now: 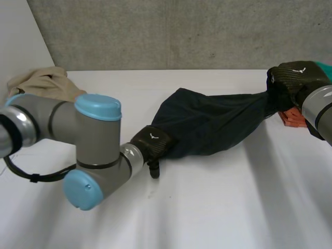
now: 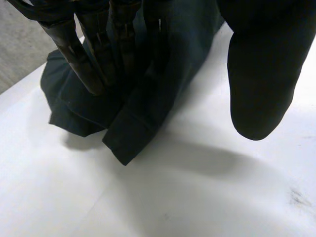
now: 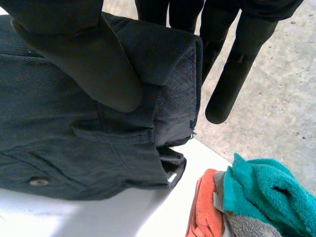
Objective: Fold the laundry.
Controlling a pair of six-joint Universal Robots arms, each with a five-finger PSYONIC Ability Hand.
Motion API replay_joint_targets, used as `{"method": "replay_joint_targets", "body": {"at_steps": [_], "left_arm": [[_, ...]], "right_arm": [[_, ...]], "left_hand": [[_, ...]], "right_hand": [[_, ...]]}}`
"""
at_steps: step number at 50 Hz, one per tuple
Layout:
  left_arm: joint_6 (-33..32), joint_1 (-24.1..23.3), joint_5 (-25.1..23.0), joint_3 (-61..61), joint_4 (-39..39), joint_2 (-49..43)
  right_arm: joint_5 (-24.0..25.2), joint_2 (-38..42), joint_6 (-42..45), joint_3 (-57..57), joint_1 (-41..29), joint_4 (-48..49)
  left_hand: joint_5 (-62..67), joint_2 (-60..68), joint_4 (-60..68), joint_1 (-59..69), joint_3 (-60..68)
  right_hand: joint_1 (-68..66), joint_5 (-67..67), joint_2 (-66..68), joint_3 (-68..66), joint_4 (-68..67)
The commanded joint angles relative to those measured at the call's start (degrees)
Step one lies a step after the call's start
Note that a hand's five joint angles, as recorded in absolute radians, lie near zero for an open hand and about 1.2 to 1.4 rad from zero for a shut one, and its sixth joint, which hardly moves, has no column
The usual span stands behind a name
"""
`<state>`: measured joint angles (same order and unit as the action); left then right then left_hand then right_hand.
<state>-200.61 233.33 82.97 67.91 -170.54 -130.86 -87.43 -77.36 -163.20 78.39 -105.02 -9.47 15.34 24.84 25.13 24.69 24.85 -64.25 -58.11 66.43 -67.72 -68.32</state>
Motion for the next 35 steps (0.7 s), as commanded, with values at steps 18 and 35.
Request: {"method": "replay_joint_targets", "body": {"at_steps": [18, 35], "left_arm": [[-1.71, -4.91, 11.69, -22.54, 1.26, -13.98], [-9.28, -6.93, 15.72, -30.03, 2.93, -17.42]], "right_arm": [[0.59, -1.39, -6.6, -2.54, 0.43, -4.51], [1.82, -3.59, -10.65, -2.98, 1.57, -6.27]], "left_hand": [[4.88, 5.37, 5.09, 5.53, 5.37], [54.66, 55.16, 54.87, 55.31, 55.15]], "right_hand": [[-15.75, -11.89, 13.57, -12.28, -11.68], [-15.75, -11.89, 13.57, -12.28, -11.68]]}}
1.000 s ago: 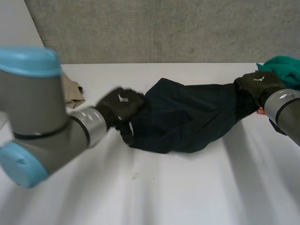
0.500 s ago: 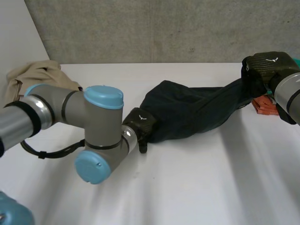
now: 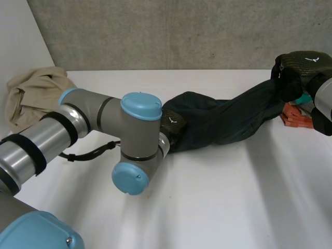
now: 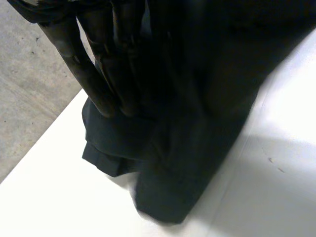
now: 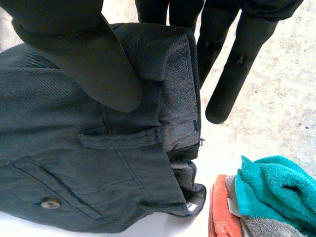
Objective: Fold the laundry.
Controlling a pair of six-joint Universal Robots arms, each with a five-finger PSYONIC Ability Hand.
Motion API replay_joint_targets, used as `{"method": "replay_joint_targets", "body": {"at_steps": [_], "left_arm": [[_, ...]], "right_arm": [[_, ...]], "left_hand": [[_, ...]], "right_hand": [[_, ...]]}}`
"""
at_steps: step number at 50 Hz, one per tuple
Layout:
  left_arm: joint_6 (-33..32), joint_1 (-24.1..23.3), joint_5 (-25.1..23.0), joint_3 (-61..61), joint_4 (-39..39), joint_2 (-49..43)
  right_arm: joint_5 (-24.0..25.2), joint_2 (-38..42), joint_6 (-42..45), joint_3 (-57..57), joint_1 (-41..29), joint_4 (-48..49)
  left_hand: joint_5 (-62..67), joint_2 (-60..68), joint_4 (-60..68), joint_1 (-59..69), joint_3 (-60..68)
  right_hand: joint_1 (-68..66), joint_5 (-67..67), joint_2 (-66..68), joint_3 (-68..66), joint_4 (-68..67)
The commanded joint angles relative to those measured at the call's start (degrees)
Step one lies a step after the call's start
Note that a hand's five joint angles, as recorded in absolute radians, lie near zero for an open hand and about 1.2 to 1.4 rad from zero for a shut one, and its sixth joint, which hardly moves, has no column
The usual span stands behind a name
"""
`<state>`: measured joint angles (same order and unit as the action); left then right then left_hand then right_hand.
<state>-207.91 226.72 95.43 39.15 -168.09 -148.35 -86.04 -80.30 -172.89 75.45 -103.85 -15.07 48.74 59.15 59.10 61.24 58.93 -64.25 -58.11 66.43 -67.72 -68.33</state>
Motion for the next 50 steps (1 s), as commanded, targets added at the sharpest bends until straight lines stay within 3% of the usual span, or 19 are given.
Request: {"method": "replay_joint_targets", "body": {"at_steps": [1, 5, 9, 14, 18, 22, 28, 36, 40, 43, 45, 50], "left_arm": [[-1.8, -0.05, 3.71, -1.01, 0.74, 0.86], [0.22, 2.32, 3.8, 3.9, 1.62, 8.76], [0.67, 6.98, -0.76, 13.56, 1.45, 22.64], [-0.39, 12.95, -9.8, 25.68, 2.06, 44.41], [-0.65, 15.06, -14.38, 29.74, 5.38, 55.85], [-1.0, 16.82, -17.02, 31.33, 10.83, 60.8], [-3.28, 17.09, -17.38, 32.04, 15.68, 55.64], [-6.28, 17.0, -15.28, 24.59, 11.82, 38.59], [-4.61, 16.21, -14.13, 12.2, 6.03, 31.99], [-0.67, 16.13, -13.25, 2.19, -3.17, 31.98], [2.31, 16.3, -12.47, -1.16, -11.85, 33.12], [5.59, 16.21, -10.71, -3.29, -21.14, 35.15]], "right_arm": [[0.44, -0.65, -0.95, 0.05, 0.58, -0.67], [0.79, -0.65, -0.25, -0.04, 1.72, -1.02], [2.02, -0.82, 2.38, -0.04, 2.33, -3.03], [4.47, -1.79, 9.66, -0.13, 3.04, -7.07], [5.27, -2.49, 16.33, -0.04, 2.86, -10.58], [5.27, -3.19, 21.53, 0.31, 1.64, -13.84], [4.92, -1.88, 26.2, 0.84, -0.65, -18.5], [0.8, 6.46, 25.16, -2.84, -4.87, -15.18], [-5.7, 11.91, 21.29, -10.83, -7.51, -3.32], [-10.62, 14.29, 18.04, -18.47, -8.65, 13.06], [-11.77, 14.91, 17.24, -21.55, -8.74, 23.26], [-11.6, 15.44, 17.68, -23.5, -9.09, 39.39]], "left_hand": [[21.26, 20.85, 20.9, 18.76, 21.07], [21.26, 20.85, 20.9, 18.76, 21.07], [21.26, 20.85, 20.9, 18.76, 21.07], [21.26, 20.85, 20.9, 18.76, 21.07], [21.26, 20.85, 20.9, 18.76, 21.07], [21.26, 20.85, 20.9, 18.76, 21.07], [21.26, 20.85, 20.9, 18.76, 21.07], [21.26, 20.85, 20.9, 18.76, 21.07], [21.26, 20.85, 20.9, 18.76, 21.07], [21.26, 20.85, 20.9, 18.76, 21.07], [21.26, 20.85, 20.9, 18.76, 21.07], [21.26, 20.85, 20.9, 18.76, 21.07]], "right_hand": [[-15.75, -11.89, 13.57, -12.28, -11.67], [-15.75, -11.89, 13.57, -12.28, -11.67], [-15.75, -11.89, 13.57, -12.28, -11.67], [-15.75, -11.89, 13.57, -12.28, -11.67], [-15.75, -11.89, 13.57, -12.28, -11.67], [-15.75, -11.89, 13.57, -12.28, -11.67], [-15.75, -11.89, 13.57, -12.28, -11.67], [-15.75, -11.89, 13.57, -12.28, -11.67], [-15.75, -11.89, 13.57, -12.28, -11.67], [-15.75, -11.89, 13.57, -12.28, -11.67], [-15.75, -11.89, 13.57, -12.28, -11.67], [-15.75, -11.89, 13.57, -12.28, -11.67]]}}
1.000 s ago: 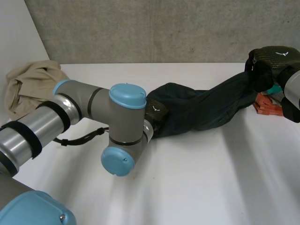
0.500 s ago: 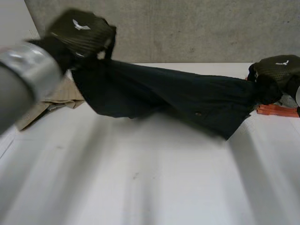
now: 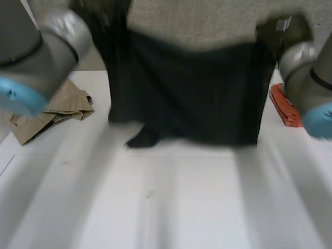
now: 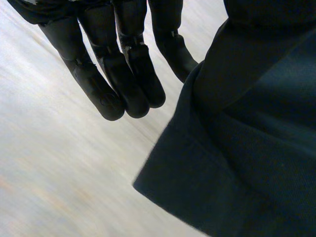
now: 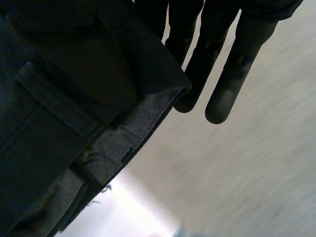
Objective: Fold the laundry.
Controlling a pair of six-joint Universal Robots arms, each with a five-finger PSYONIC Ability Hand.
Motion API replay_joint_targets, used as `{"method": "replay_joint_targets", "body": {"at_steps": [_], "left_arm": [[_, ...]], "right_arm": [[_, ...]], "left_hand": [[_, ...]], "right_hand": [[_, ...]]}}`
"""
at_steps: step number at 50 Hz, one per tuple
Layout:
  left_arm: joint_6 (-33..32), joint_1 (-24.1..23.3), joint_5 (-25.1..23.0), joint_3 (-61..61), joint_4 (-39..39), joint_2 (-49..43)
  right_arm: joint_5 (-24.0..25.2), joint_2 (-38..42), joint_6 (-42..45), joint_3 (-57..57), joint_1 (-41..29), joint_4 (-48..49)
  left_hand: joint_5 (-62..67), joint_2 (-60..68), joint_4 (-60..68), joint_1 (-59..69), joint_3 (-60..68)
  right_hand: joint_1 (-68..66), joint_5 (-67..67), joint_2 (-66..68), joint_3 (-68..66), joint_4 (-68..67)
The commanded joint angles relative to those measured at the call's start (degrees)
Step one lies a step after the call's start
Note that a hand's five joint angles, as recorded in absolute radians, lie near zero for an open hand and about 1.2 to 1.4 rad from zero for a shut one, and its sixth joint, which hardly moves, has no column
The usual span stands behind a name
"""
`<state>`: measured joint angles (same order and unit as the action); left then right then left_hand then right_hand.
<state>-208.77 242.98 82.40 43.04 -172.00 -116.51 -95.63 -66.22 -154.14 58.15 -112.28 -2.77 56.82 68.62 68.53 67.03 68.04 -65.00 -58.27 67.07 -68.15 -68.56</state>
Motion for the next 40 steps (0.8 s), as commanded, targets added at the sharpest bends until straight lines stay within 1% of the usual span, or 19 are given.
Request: {"method": "replay_joint_targets", "body": {"at_steps": [1, 5, 9, 13, 14, 19, 21, 24, 25, 28, 31, 33, 34, 37, 38, 40], "left_arm": [[6.53, -0.14, 2.5, -7.09, -17.23, 3.57], [6.35, 0.12, 2.68, -5.34, -15.04, 4.19], [6.18, 0.74, 2.86, 0.02, -12.93, 5.5], [6.27, 0.48, 2.51, 9.77, -12.31, 8.14], [6.18, 0.21, 2.07, 13.96, -12.49, 8.75], [5.65, -0.67, -0.3, 25.59, -14.68, 7.53], [4.95, -1.54, -0.92, 30.24, -16.17, 5.52], [3.28, -2.51, -1.01, 33.95, -16.62, 2.44], [2.32, -3.12, -0.75, 35.78, -16.36, 0.78], [1.43, -3.83, -0.13, 37.99, -15.39, -0.99], [1.17, -4.45, 0.75, 40.1, -12.93, -0.65], [1.34, -4.89, 1.36, 41.42, -9.86, 0.93], [1.43, -4.97, 1.62, 42.3, -7.94, 2.5], [1.43, -5.06, 1.54, 43.8, -4.06, 5.58], [1.17, -5.15, 1.45, 44.93, -1.0, 7.68], [1.08, -5.5, 1.28, 46.17, 2.52, 9.63]], "right_arm": [[-1.84, 1.62, -0.99, -6.47, -0.83, 28.42], [-0.61, 2.67, -0.73, -7.61, -0.57, 28.35], [1.06, 3.38, -0.9, -6.83, 0.13, 25.27], [2.37, 3.56, -2.48, -3.49, 1.19, 20.97], [3.25, 3.56, -3.18, -1.13, 1.45, 19.22], [6.94, 5.31, -3.63, 7.93, 2.42, 16.66], [7.65, 6.97, -2.58, 12.66, 2.94, 16.39], [7.83, 8.47, -0.65, 17.24, 3.47, 16.13], [7.83, 9.09, 0.75, 19.96, 3.82, 16.13], [7.74, 9.27, 2.87, 23.49, 4.18, 15.69], [8.0, 7.96, 5.16, 27.36, 4.26, 13.32], [7.83, 5.67, 7.0, 29.56, 4.26, 9.73], [7.83, 3.32, 8.49, 30.96, 4.44, 6.67], [7.83, -0.48, 10.69, 32.55, 4.96, 1.64], [8.09, -2.84, 12.18, 33.42, 5.49, -1.77], [8.18, -4.96, 13.5, 34.04, 5.93, -5.21]], "left_hand": [[13.18, 11.38, 11.47, 12.97, 11.96], [13.18, 11.38, 11.47, 12.97, 11.96], [13.18, 11.38, 11.47, 12.97, 11.96], [13.18, 11.38, 11.47, 12.97, 11.96], [13.18, 11.38, 11.47, 12.97, 11.96], [13.18, 11.38, 11.47, 12.97, 11.96], [13.18, 11.38, 11.47, 12.97, 11.96], [13.18, 11.38, 11.47, 12.97, 11.96], [13.18, 11.38, 11.47, 12.97, 11.96], [13.18, 11.38, 11.47, 12.97, 11.96], [13.18, 11.38, 11.47, 12.97, 11.96], [13.18, 11.38, 11.47, 12.97, 11.96], [13.18, 11.38, 11.47, 12.97, 11.96], [13.18, 11.38, 11.47, 12.97, 11.96], [13.18, 11.38, 11.47, 12.97, 11.96], [13.18, 11.38, 11.47, 12.97, 11.96]], "right_hand": [[-15.0, -11.73, 12.93, -11.85, -11.44], [-15.0, -11.73, 12.93, -11.85, -11.44], [-15.0, -11.73, 12.93, -11.85, -11.44], [-15.0, -11.73, 12.93, -11.85, -11.44], [-15.0, -11.73, 12.93, -11.85, -11.44], [-15.0, -11.73, 12.93, -11.85, -11.44], [-15.0, -11.73, 12.93, -11.85, -11.44], [-15.0, -11.73, 12.93, -11.85, -11.44], [-15.0, -11.73, 12.93, -11.85, -11.44], [-15.0, -11.73, 12.93, -11.85, -11.44], [-15.0, -11.73, 12.93, -11.85, -11.44], [-15.0, -11.73, 12.93, -11.85, -11.44], [-15.0, -11.73, 12.93, -11.85, -11.44], [-15.0, -11.73, 12.93, -11.85, -11.44], [-15.0, -11.73, 12.93, -11.85, -11.44], [-15.0, -11.73, 12.93, -11.85, -11.44]]}}
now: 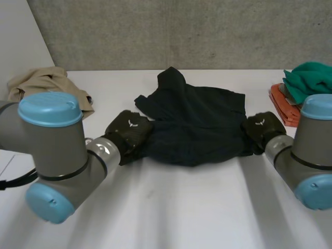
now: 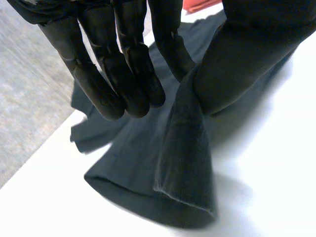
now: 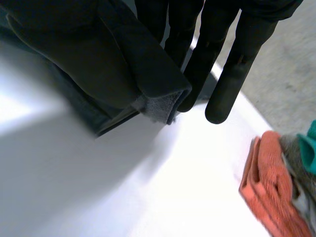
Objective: Fold the laundry.
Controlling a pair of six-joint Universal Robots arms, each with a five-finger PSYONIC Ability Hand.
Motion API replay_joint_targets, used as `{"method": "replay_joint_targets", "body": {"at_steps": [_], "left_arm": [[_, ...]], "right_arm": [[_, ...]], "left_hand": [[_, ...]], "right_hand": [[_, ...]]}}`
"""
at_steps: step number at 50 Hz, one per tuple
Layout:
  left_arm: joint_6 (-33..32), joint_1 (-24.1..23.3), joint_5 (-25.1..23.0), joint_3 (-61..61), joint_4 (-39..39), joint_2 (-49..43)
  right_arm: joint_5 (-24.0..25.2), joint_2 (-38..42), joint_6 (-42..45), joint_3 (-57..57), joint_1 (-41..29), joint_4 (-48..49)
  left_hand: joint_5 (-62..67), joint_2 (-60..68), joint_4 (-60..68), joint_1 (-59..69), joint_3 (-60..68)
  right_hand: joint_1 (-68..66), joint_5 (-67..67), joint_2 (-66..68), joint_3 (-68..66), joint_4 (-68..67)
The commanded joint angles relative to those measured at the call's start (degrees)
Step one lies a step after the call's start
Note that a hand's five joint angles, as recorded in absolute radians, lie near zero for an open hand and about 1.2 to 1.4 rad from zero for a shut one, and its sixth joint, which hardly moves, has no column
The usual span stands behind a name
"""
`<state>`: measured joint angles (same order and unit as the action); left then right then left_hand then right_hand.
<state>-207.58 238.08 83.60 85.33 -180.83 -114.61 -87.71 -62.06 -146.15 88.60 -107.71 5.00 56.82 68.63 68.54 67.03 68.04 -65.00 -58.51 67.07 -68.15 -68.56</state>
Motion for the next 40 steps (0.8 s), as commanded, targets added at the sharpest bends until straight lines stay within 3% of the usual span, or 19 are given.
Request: {"method": "replay_joint_targets", "body": {"at_steps": [1, 7, 12, 22, 25, 28, 30, 34, 40], "left_arm": [[-0.28, -0.69, -0.1, 4.4, 13.12, 8.69], [-2.38, -3.5, -2.3, 8.62, 26.03, 14.58], [-2.74, -5.52, -2.83, 9.5, 31.24, 14.86], [-5.37, -6.67, -2.04, 4.94, 32.56, 10.99], [-6.86, -6.67, -1.6, 0.73, 31.42, 8.27], [-7.92, -6.49, -1.25, -8.3, 24.6, 3.01], [-7.92, -6.4, -1.07, -12.71, 20.8, 0.46], [-8.36, -6.4, 1.9, -28.76, 10.88, -9.45], [-8.89, -6.05, 6.22, -50.06, 7.86, -23.27]], "right_arm": [[0.26, -10.18, 6.48, 3.78, 1.63, -14.91], [2.36, -15.45, 13.85, 5.97, 4.35, -29.49], [4.82, -16.78, 18.43, 7.73, 7.16, -37.15], [9.04, -15.73, 19.06, 9.32, 10.07, -36.82], [9.84, -14.85, 16.61, 8.26, 10.51, -33.49], [9.49, -13.01, 5.93, 4.94, 10.86, -25.16], [9.31, -12.3, 3.61, 4.05, 10.86, -23.56], [5.99, -7.74, -3.16, -0.78, 10.42, -15.84], [-1.23, -1.58, -4.14, -7.11, 10.24, -8.35]], "left_hand": [[13.18, 11.37, 11.46, 12.97, 11.96], [13.18, 11.37, 11.46, 12.97, 11.96], [13.18, 11.37, 11.46, 12.97, 11.96], [13.18, 11.37, 11.46, 12.97, 11.96], [13.18, 11.37, 11.46, 12.97, 11.96], [13.18, 11.37, 11.46, 12.97, 11.96], [13.18, 11.37, 11.46, 12.97, 11.96], [13.18, 11.37, 11.46, 12.97, 11.96], [13.18, 11.37, 11.46, 12.97, 11.96]], "right_hand": [[-15.0, -11.49, 12.93, -11.85, -11.44], [-15.0, -11.49, 12.93, -11.85, -11.44], [-15.0, -11.49, 12.93, -11.85, -11.44], [-15.0, -11.49, 12.93, -11.85, -11.44], [-15.0, -11.49, 12.93, -11.85, -11.44], [-15.0, -11.49, 12.93, -11.85, -11.44], [-15.0, -11.49, 12.93, -11.85, -11.44], [-15.0, -11.49, 12.93, -11.85, -11.44], [-15.0, -11.49, 12.93, -11.85, -11.44]]}}
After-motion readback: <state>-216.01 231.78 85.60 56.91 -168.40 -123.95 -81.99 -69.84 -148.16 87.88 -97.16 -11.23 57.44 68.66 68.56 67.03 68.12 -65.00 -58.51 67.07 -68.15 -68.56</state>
